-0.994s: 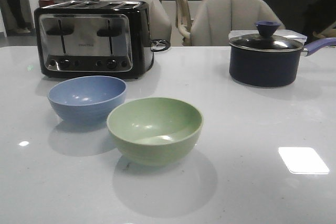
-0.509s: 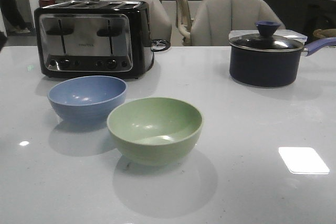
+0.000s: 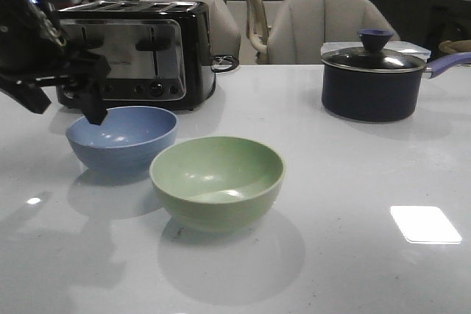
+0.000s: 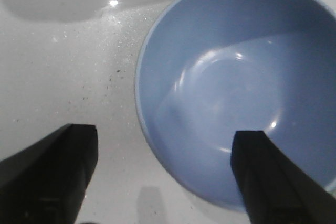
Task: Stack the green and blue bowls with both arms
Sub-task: 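Grasp the blue bowl rim with the left gripper and lift it, then lower the blue bowl into the green bowl and open the left gripper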
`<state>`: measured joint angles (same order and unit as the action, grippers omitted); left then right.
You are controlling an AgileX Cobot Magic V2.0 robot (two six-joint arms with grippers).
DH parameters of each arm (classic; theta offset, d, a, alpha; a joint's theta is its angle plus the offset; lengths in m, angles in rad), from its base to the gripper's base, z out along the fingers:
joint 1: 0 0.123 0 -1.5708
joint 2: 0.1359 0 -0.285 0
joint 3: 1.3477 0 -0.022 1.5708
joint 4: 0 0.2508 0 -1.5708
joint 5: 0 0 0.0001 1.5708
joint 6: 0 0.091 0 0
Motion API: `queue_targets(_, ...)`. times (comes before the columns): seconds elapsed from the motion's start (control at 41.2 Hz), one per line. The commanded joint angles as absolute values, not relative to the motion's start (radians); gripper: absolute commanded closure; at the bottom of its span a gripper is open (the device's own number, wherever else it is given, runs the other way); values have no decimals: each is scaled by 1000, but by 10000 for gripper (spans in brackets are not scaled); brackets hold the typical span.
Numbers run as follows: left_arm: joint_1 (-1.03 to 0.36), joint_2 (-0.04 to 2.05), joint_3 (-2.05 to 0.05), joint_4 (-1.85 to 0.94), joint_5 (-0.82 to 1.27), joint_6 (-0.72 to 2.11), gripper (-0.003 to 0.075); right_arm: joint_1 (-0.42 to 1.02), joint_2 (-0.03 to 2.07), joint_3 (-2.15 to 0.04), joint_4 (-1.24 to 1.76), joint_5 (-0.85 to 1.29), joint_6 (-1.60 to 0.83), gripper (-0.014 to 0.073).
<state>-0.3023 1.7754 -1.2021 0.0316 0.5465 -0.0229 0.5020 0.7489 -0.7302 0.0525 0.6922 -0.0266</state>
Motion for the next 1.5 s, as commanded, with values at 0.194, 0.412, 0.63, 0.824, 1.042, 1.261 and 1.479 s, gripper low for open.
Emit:
queue_targets(0.194,-307,1871,-1313,88,491,-23,162,502,744,-758,46,631,-34,88)
queue_targets(0.412,-307,1885,-1313,88,478,-23,374,502,744,-758,46,631,-34,88)
queue_targets(0.63,-306,1885,-1313,88,490,-25,577,502,744,-758,46,631,-34,88)
queue_targets(0.824,-277,1825,-1313,88,533,-25,619,502,744,-758,46,631,-34,88)
queue_targets(1.042,-242,1660,-1313,82,594,-25,619,502,744,-758,46,631,-34,88)
queue_targets(1.261,-277,1508,-1313,-49,670,14,619,502,744,-758,46,631,-34,88)
queue_targets(1.479,-383,1474,-1313,-265,762,167,619,502,744,-758,46,631,-34,88)
